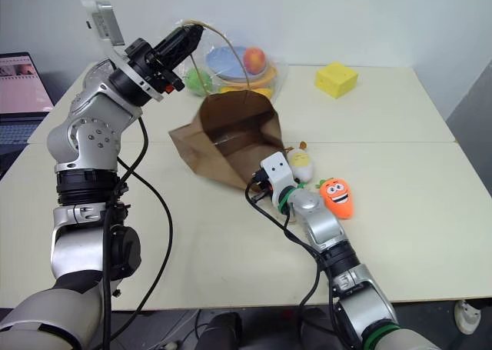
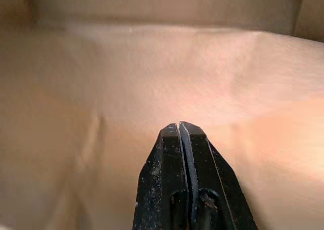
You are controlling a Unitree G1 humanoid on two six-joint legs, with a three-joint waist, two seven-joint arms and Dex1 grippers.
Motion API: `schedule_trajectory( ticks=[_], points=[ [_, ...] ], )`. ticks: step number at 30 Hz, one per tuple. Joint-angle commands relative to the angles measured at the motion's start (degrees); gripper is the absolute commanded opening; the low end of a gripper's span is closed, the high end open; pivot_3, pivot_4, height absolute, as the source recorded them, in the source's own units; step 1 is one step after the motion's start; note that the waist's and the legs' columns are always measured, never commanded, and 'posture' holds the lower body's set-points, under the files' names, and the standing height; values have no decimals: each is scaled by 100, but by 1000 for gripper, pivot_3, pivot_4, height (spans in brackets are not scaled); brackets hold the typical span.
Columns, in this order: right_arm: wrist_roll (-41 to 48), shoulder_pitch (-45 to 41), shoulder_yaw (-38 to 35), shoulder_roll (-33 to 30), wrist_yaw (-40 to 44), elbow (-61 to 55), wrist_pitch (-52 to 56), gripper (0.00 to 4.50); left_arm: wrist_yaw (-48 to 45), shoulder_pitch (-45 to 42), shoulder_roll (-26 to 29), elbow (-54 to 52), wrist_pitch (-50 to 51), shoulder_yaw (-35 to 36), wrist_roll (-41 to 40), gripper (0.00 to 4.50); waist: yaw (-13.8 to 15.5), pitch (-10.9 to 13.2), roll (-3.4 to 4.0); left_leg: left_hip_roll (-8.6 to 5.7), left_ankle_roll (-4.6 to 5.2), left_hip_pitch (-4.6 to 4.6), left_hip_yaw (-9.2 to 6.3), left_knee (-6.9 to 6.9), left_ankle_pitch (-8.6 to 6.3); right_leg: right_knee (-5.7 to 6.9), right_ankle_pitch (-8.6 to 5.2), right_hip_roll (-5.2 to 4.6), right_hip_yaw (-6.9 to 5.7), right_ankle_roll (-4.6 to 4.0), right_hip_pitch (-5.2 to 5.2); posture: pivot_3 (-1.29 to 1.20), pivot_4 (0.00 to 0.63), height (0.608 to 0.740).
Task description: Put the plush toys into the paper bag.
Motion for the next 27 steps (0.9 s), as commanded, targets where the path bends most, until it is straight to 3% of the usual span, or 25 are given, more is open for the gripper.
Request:
schedule_trajectory(
  ticks=[1,14,20,27],
  points=[
    [-72,-35,-55,103,-144,-176,101,48,15,-32,57,-320,-182,102,-47,0,0,0,0,0,0,0,0,-1,0,0,0,0,0,0,0,0,150,740],
    [-63,-144,-42,261,-134,-420,134,48,-26,399,62,-739,-23,-77,-49,0,-5,0,0,1,0,1,0,-4,0,1,0,0,0,0,-1,0,150,740],
    [103,-98,-34,162,190,-1138,274,48,-150,479,94,-789,-53,-222,17,0,-2,0,0,0,0,0,0,-4,0,0,0,0,-1,0,-1,0,150,740],
    [942,-51,-387,-118,672,-2961,1106,48,-315,609,131,-789,-167,-364,204,0,6,0,0,0,0,0,0,-4,0,0,0,0,-1,0,0,0,150,740]
  ],
)
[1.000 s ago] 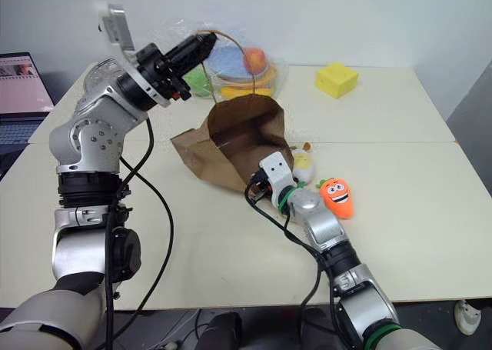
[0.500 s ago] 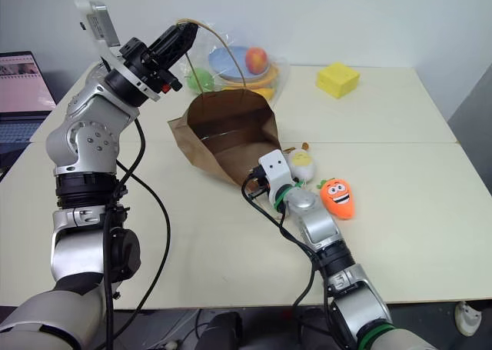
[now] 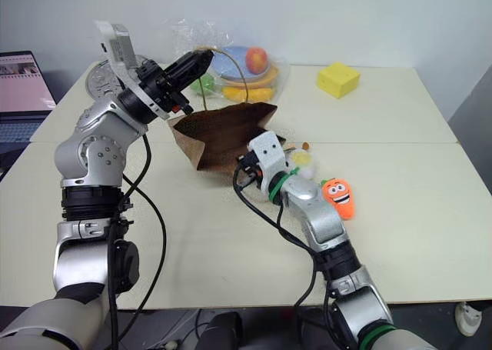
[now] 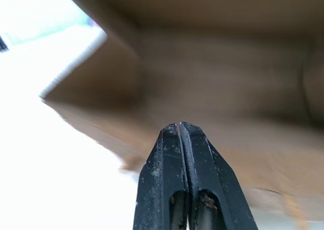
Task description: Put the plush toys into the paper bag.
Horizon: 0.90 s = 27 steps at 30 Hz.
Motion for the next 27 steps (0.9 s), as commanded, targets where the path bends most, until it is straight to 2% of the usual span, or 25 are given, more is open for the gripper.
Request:
schedule_trajectory(
  ticks=[1,4,7,10,14,17,18,23,27],
  points=[
    [407,-31,-232,-178,131,-947,493,48,-81,-12,108,-199,-163,-7,60,0,7,0,0,0,0,0,0,0,0,0,0,0,0,0,0,0,150,740],
    [657,-34,-346,-263,131,-1279,776,48,-83,-18,95,-198,-162,1,67,0,9,0,0,0,0,0,0,1,0,0,0,0,0,0,1,0,150,740],
    [1455,-161,-1038,-394,97,-1857,1467,677,-129,-30,120,-214,-152,-23,89,0,9,0,0,0,1,-1,0,0,0,0,0,0,0,0,0,0,150,740],
    [1893,-325,-1789,-1005,79,-2090,1965,1713,-201,5,206,-269,-77,-27,71,0,32,0,0,-1,1,-6,0,1,0,-4,0,-2,-1,0,0,0,150,740],
    [1545,-212,-1885,-1805,-44,-1718,1908,3116,-359,118,372,-388,42,-30,-19,0,36,0,0,-2,1,-2,0,-3,-1,-8,0,-2,-1,0,1,0,150,740],
    [1325,-168,-1934,-2069,-142,-1314,1618,4260,-487,179,510,-472,168,-1,-99,0,13,0,0,-2,2,-3,2,-7,-1,-8,0,-1,1,0,-2,0,150,740],
    [1219,-144,-1802,-2201,-35,-1181,1523,4473,-536,205,573,-469,179,10,-98,0,0,0,0,-2,2,-4,3,-6,-1,-8,0,-1,2,0,-2,0,150,740],
    [939,-117,-1277,-2251,116,-552,1284,4473,-691,255,737,-470,248,28,-136,0,-41,1,0,-1,3,0,7,-11,-1,-10,0,1,8,0,-4,0,150,740],
    [817,-299,-1130,-1797,-201,-24,1352,4473,-692,186,792,-389,112,14,-29,0,-37,1,0,-2,2,-3,7,-9,-1,-10,0,0,10,0,-4,0,150,740]
  ],
)
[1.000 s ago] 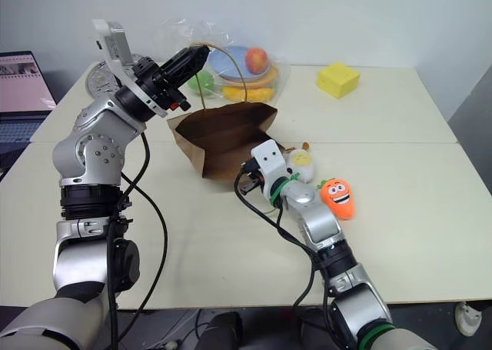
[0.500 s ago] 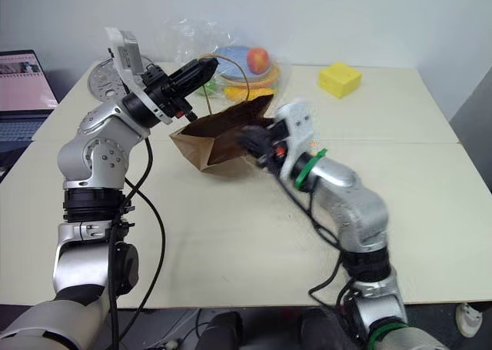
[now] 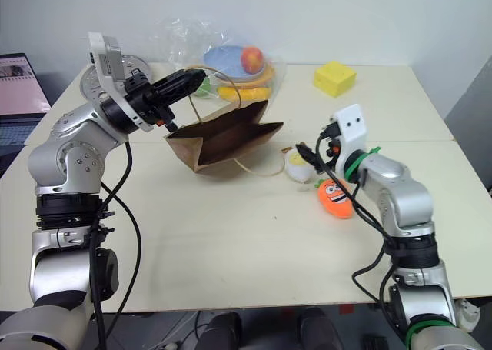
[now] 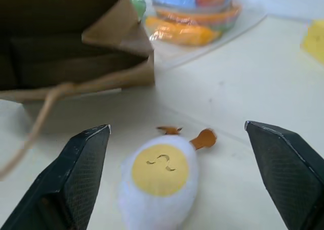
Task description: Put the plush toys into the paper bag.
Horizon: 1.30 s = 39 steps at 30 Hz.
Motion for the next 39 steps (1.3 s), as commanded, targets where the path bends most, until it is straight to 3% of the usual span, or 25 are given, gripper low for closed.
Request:
schedule_trajectory(
  ticks=[1,9,20,33,39],
  points=[
    [-213,-262,160,204,-216,269,-163,4473,-45,-140,117,-135,-155,103,-3,0,8,0,0,0,0,0,0,1,0,0,0,0,-1,0,0,0,150,740],
    [-977,-547,634,456,-459,1277,-903,4473,75,-91,107,-205,-290,97,76,0,25,0,0,0,0,0,-1,-1,0,-1,0,0,-3,0,-1,0,150,740],
    [-873,-536,521,645,-236,1519,-499,4473,100,-73,167,-343,-185,57,54,0,32,0,1,1,0,0,-1,-1,0,0,0,0,-3,0,-1,0,150,740],
    [-1372,-459,750,204,106,1674,-1504,133,189,26,106,-442,-247,17,78,0,34,0,1,1,0,-1,-1,0,0,0,0,0,-3,0,-1,0,150,740],
    [-808,-600,-15,340,-20,1186,-1361,25,183,6,57,-365,-277,21,111,0,39,0,1,1,-1,-1,-1,-1,0,0,0,0,-4,0,-1,0,150,740]
  ],
)
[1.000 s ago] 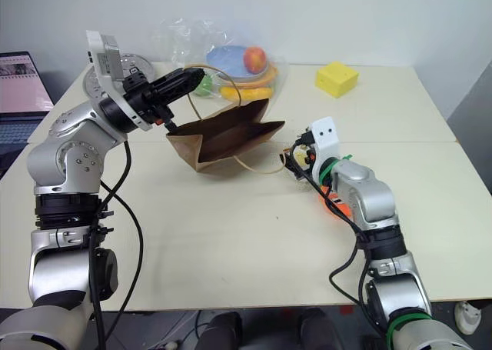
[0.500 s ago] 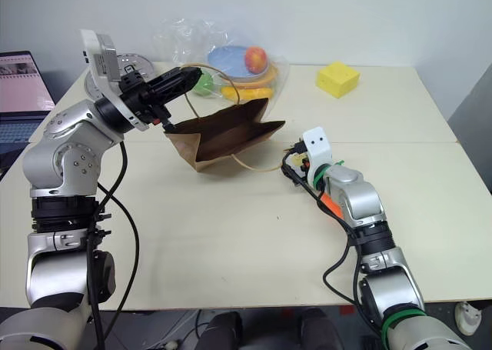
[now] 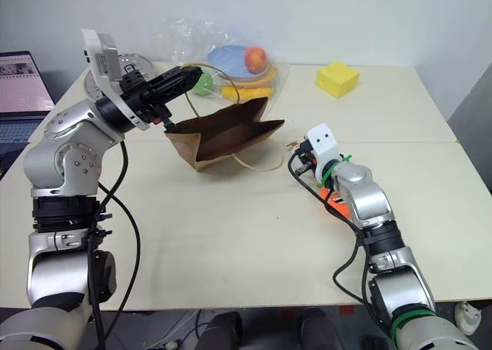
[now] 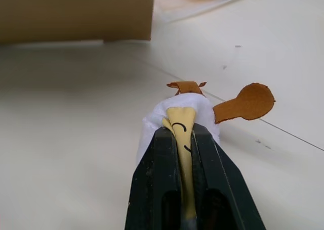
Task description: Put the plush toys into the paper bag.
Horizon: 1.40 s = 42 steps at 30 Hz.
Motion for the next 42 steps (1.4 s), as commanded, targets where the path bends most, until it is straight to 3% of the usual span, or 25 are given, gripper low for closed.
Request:
schedule_trajectory(
  ticks=[1,4,9,12,15,19,25,32,35,42],
  points=[
    [366,-171,-531,-86,-37,-731,79,25,-3,-42,10,-143,-84,31,-15,0,3,0,0,0,0,0,0,0,0,0,0,0,0,0,0,0,150,740],
    [792,-244,-1008,-428,33,-1639,681,25,-29,-58,-28,-102,-103,2,9,0,27,3,4,0,0,-3,-1,-1,0,0,0,-1,-1,0,-1,0,150,740],
    [1230,-400,-1102,-639,67,-2373,1401,25,-63,-173,-109,49,-157,-38,33,0,18,2,4,1,1,0,-3,0,0,-1,0,0,-4,0,2,0,150,740],
    [2025,-684,-1535,-351,-136,-2809,2244,25,-109,-233,-152,111,-160,-74,47,0,-15,3,5,0,1,0,0,0,0,1,0,0,1,0,1,0,150,740],
    [2358,-710,-1390,-273,-170,-3226,2730,25,-130,-322,-166,195,-201,-100,68,0,-7,3,5,0,1,-1,-2,0,0,3,0,0,-2,0,0,0,150,740],
    [2752,-793,-1354,345,-675,-3430,3316,25,-179,-368,-241,192,-154,-92,22,0,0,3,5,0,1,-2,-3,-3,0,-1,0,0,-4,0,0,0,150,740],
    [2797,-906,-1445,1056,-1453,-3082,4133,25,-227,-385,-276,208,-151,-68,25,0,3,3,5,0,0,-2,-3,-1,0,2,0,-1,-4,0,-1,0,150,740],
    [2600,-1100,-1014,1007,-1420,-2718,3976,25,-269,-294,-314,95,-88,-65,-26,0,4,3,5,0,1,-3,-3,-4,0,1,0,0,-5,0,-4,0,150,740],
    [2499,-1322,-986,1451,-1670,-2121,3876,25,-300,-218,-400,-82,32,-92,-147,0,-10,3,5,0,1,-3,-3,-5,0,1,0,0,-4,0,-6,0,150,740],
    [2540,-1748,-1518,2106,-2047,-1362,3789,25,-325,-75,-439,-401,264,-116,-342,0,-36,4,6,0,1,-5,-3,-8,0,3,0,0,-3,0,-10,0,150,740]
  ],
)
